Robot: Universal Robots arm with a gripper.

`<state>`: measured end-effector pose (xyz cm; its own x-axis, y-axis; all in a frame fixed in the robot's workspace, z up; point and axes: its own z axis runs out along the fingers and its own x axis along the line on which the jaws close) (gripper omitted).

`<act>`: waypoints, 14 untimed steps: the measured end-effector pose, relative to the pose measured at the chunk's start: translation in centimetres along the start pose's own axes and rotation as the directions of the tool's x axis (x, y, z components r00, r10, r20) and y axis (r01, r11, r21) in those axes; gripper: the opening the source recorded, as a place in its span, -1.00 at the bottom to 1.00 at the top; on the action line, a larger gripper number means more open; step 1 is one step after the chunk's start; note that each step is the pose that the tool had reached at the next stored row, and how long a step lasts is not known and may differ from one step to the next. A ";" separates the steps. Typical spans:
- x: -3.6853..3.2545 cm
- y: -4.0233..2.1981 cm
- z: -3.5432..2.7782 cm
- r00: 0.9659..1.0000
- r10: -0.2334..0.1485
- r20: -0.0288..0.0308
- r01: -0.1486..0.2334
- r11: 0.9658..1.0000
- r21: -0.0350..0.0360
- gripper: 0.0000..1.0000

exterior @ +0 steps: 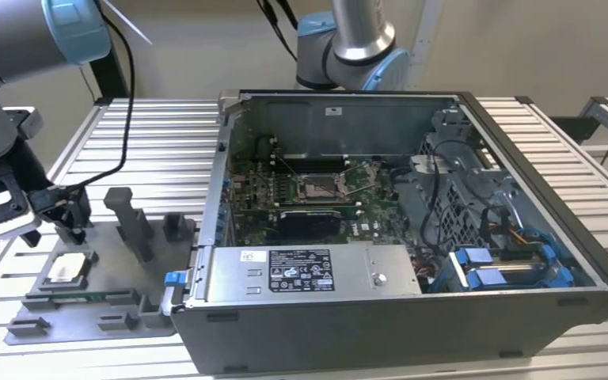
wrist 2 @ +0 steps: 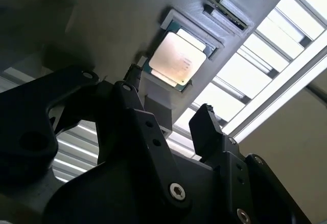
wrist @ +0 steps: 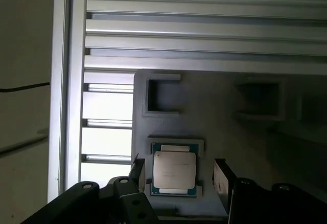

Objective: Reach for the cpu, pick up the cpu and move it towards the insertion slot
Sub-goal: 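Pick up the cpu and move it towards the insertion slot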

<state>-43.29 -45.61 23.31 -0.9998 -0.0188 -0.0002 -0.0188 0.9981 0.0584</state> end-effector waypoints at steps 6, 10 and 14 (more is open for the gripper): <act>0.01 -0.48 0.24 1.000 0.000 0.000 0.000 1.000 0.000 1.00; 0.02 -0.65 0.41 1.000 0.000 0.000 0.000 1.000 0.000 1.00; 0.02 -0.76 0.56 1.000 0.000 0.000 0.000 1.000 0.000 1.00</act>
<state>-43.29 -46.34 22.71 -0.9998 -0.0186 -0.0002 -0.0186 0.9981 0.0584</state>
